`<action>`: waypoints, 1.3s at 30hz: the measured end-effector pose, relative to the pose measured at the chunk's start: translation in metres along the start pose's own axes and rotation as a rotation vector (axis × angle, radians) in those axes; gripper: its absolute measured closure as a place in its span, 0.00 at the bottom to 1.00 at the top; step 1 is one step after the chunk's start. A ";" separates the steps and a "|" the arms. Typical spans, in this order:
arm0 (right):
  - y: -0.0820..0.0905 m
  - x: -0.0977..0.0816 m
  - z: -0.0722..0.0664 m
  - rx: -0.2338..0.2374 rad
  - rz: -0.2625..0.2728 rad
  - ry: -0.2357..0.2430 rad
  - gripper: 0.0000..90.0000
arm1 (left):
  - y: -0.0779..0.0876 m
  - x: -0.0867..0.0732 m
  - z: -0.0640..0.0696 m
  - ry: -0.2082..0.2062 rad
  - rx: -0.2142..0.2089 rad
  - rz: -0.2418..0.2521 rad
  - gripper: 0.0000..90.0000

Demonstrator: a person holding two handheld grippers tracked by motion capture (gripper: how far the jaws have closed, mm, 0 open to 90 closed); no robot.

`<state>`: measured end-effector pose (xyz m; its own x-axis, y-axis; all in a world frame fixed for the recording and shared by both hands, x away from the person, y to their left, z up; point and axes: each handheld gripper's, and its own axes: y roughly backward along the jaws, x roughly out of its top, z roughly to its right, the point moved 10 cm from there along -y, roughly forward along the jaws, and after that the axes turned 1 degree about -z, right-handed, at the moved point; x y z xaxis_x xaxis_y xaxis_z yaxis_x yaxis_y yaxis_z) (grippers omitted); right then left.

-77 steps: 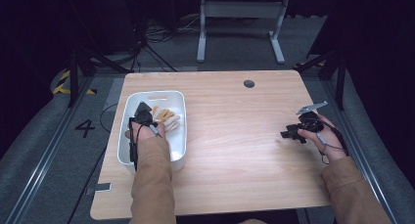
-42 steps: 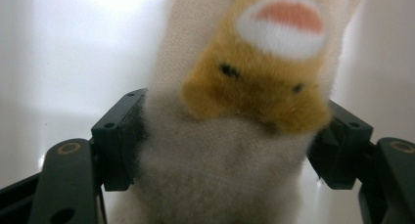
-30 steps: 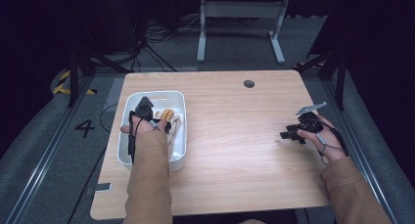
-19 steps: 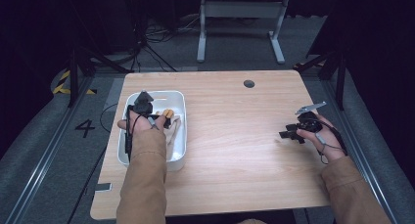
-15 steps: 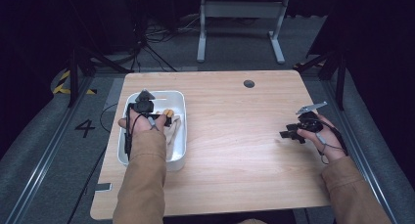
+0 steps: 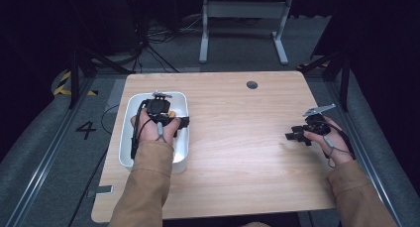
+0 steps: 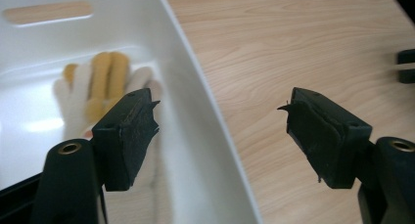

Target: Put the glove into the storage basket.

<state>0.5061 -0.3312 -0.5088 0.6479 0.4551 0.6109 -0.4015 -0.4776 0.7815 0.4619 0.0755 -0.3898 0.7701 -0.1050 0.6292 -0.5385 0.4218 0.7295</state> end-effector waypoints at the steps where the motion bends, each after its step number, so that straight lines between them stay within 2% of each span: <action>1: 0.000 0.000 0.000 0.000 0.004 0.002 0.53 | 0.001 0.000 0.004 -0.019 -0.014 0.005 0.30; 5: 0.001 -0.001 0.001 -0.001 0.005 -0.003 0.53 | 0.003 0.001 0.017 -0.076 -0.047 0.026 0.29; 10: 0.002 -0.002 0.002 -0.002 -0.001 0.013 0.56 | 0.004 0.001 0.030 -0.110 -0.095 0.046 0.28; 13: 0.002 -0.003 0.003 -0.008 -0.009 0.023 0.57 | 0.005 -0.001 0.039 -0.150 -0.140 0.056 0.27; 16: 0.002 -0.003 0.003 -0.001 -0.009 0.029 0.57 | 0.004 -0.004 0.047 -0.194 -0.166 0.070 0.27; 21: 0.002 -0.002 0.002 0.005 -0.003 0.032 0.57 | 0.005 -0.013 0.068 -0.268 -0.244 0.094 0.27; 25: 0.002 -0.003 0.002 0.001 -0.007 0.032 0.57 | 0.001 -0.025 0.082 -0.336 -0.281 0.090 0.27; 28: 0.002 -0.003 0.001 0.003 -0.007 0.036 0.57 | -0.002 -0.031 0.088 -0.377 -0.288 0.085 0.27; 31: 0.002 -0.003 0.001 0.001 -0.009 0.040 0.57 | -0.002 -0.037 0.092 -0.437 -0.269 0.092 0.27; 32: 0.001 -0.003 0.001 -0.002 -0.010 0.039 0.57 | -0.003 -0.038 0.093 -0.445 -0.267 0.100 0.27; 34: 0.001 -0.003 0.001 -0.004 -0.012 0.040 0.57 | -0.004 -0.043 0.097 -0.457 -0.280 0.094 0.27; 39: 0.000 -0.003 0.000 -0.004 -0.015 0.046 0.57 | -0.021 -0.061 0.108 -0.495 -0.328 0.059 0.27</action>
<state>0.5041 -0.3326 -0.5110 0.6235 0.4965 0.6039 -0.3943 -0.4673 0.7913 0.3892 -0.0244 -0.4146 0.4486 -0.4472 0.7738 -0.3807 0.6877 0.6182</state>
